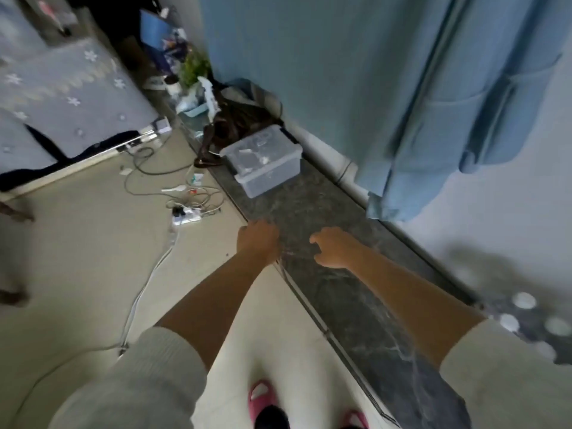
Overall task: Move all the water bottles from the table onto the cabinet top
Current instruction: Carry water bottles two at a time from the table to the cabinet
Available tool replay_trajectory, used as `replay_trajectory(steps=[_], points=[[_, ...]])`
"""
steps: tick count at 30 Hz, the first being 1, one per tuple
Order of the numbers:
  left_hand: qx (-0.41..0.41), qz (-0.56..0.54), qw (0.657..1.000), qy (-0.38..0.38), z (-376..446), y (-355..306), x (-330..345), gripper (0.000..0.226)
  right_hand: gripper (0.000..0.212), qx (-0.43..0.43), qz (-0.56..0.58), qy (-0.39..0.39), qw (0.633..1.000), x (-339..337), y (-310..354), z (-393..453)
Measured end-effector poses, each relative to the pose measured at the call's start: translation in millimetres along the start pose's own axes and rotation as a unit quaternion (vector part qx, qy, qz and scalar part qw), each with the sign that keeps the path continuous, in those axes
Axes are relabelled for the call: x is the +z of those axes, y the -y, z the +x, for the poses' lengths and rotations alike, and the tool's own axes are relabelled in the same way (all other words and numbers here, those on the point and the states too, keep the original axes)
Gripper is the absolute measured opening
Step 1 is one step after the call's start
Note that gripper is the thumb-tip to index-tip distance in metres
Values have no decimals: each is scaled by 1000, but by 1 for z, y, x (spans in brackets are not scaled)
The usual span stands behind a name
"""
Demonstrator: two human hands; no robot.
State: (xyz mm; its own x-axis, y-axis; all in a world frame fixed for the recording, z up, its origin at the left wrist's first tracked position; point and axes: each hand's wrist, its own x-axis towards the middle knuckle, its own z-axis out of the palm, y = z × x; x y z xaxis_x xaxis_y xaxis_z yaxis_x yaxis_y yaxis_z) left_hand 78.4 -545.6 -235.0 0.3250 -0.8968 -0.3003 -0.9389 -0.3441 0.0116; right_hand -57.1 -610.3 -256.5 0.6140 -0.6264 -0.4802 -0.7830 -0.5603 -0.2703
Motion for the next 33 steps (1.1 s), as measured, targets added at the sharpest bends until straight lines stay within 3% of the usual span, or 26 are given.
replay_trajectory(steps=[10,16,23,33], points=[[-268,-46,962,-29,-78,294,-39,39,51,-227,-73,-35,971,-33,296,73],[-349,-49,936,-30,-122,432,-51,40,45,-304,-100,-61,946,-36,447,112],[-433,-66,898,-38,-155,561,-48,39,54,-367,-143,-31,918,-32,581,160],[-537,-100,835,-57,-122,744,-67,34,51,-458,-170,-43,872,-57,760,288]])
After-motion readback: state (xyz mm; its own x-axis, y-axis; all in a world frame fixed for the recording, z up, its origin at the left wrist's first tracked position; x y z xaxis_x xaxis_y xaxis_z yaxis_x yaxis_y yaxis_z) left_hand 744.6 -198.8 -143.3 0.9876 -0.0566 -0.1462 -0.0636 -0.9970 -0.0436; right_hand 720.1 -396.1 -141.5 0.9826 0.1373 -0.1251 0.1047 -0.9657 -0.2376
